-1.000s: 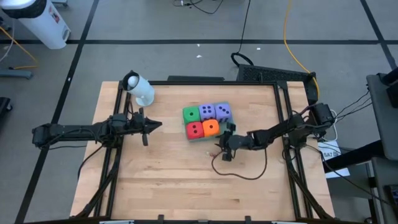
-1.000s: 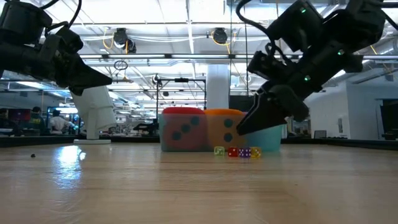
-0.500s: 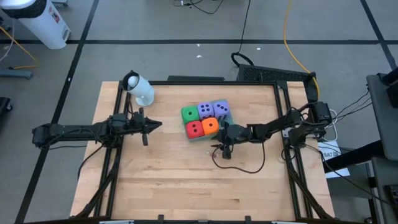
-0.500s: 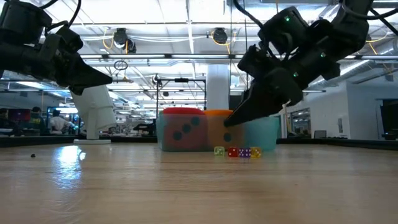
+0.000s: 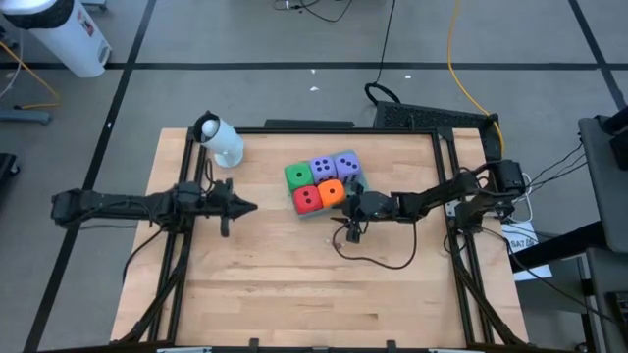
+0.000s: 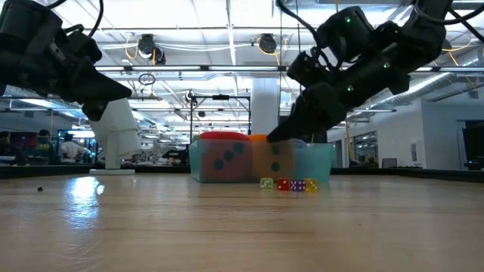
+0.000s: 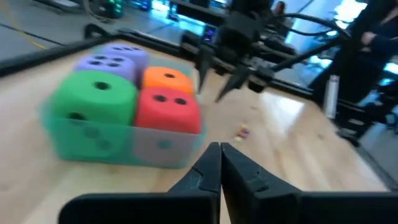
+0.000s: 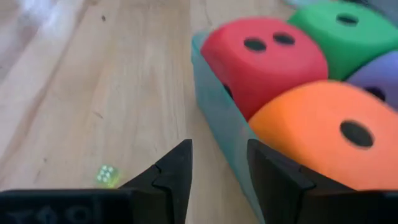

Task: Pick & Place Dice
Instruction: Adjust the blue bin, then put the small yellow dice into the blue bin

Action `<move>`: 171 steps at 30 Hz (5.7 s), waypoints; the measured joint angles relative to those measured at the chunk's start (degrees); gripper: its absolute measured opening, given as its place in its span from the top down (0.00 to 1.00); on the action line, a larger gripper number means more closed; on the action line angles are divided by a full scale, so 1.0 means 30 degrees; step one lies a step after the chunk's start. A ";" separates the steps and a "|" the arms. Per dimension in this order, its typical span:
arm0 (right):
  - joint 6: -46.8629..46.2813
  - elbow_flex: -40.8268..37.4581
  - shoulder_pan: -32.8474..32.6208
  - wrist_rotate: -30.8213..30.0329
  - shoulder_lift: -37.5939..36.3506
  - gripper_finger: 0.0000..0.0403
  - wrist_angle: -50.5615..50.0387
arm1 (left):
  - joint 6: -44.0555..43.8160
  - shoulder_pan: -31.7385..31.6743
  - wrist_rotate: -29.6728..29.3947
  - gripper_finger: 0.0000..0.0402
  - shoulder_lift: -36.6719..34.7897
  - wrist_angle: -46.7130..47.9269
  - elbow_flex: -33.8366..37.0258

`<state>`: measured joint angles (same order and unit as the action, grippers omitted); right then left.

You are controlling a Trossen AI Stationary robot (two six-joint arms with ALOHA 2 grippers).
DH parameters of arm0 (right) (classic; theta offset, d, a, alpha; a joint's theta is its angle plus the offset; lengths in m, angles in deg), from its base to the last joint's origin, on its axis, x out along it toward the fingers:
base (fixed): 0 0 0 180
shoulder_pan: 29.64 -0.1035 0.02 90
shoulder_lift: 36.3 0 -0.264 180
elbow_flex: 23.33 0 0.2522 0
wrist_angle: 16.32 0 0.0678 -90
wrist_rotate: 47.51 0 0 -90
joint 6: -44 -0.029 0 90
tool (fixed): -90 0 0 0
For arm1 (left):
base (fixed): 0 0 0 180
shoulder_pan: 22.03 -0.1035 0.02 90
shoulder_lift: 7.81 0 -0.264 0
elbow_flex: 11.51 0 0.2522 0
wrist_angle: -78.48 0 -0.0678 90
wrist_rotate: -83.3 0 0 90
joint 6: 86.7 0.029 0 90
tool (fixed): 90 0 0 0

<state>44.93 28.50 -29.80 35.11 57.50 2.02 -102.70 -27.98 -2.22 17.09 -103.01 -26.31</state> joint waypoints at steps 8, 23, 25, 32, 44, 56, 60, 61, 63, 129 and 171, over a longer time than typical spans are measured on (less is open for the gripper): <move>-0.0014 -0.0058 -0.0954 0.0039 -0.2634 0.77 -0.2665 | -0.1265 0.4548 -0.3713 0.99 0.4062 -0.2726 -0.0707; -0.1561 -0.2857 -0.1229 0.0900 -0.8217 0.99 -0.3120 | -0.1725 0.6805 -0.6577 1.00 1.7695 -0.5290 -0.7232; -0.1581 -0.2958 -0.1231 0.0900 -0.8535 0.99 -0.3230 | -0.2135 0.6213 -0.6196 1.00 1.9289 -0.5312 -0.7982; -0.1874 -0.2958 -0.1232 0.0899 -0.8644 1.00 -0.4479 | -0.2807 0.4358 -0.4577 1.00 2.2872 -0.6822 -0.9400; -0.3095 -0.2951 -0.2155 0.0371 -0.8629 1.00 -0.4287 | -0.2885 0.2028 -0.4425 1.00 2.4488 -0.7230 -1.0402; -0.3498 -0.2951 -0.5232 -0.1567 -0.5522 0.84 -0.0685 | 0.1603 0.2210 -0.1523 1.00 2.2071 -0.7536 -0.9961; -0.3298 -0.2958 -0.6042 -0.1541 -0.3643 0.73 -0.0151 | 0.3744 0.2718 -0.2028 1.00 1.8366 -0.7619 -0.8511; -0.3000 -0.2954 -0.6125 -0.1563 -0.3328 0.70 -0.0070 | 0.4087 0.2724 -0.1998 1.00 1.7351 -0.7603 -0.8061; -0.2434 -0.2956 -0.6212 -0.1565 -0.2847 0.66 -0.0058 | 0.4766 0.2703 -0.1845 1.00 1.5309 -0.7416 -0.7131; -0.1562 -0.3002 -0.4110 0.0741 0.0291 0.87 0.1746 | 0.4732 0.3081 -0.0993 0.99 0.5064 -0.5254 -0.2178; -0.3227 -0.2929 -0.4103 0.0685 -0.0072 0.58 -0.1537 | 0.4573 0.3081 -0.0993 0.99 0.5064 -0.5406 -0.2178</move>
<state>35.25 19.71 -42.11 37.17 57.29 -2.59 -88.98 -18.74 -5.20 32.28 -119.22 -32.85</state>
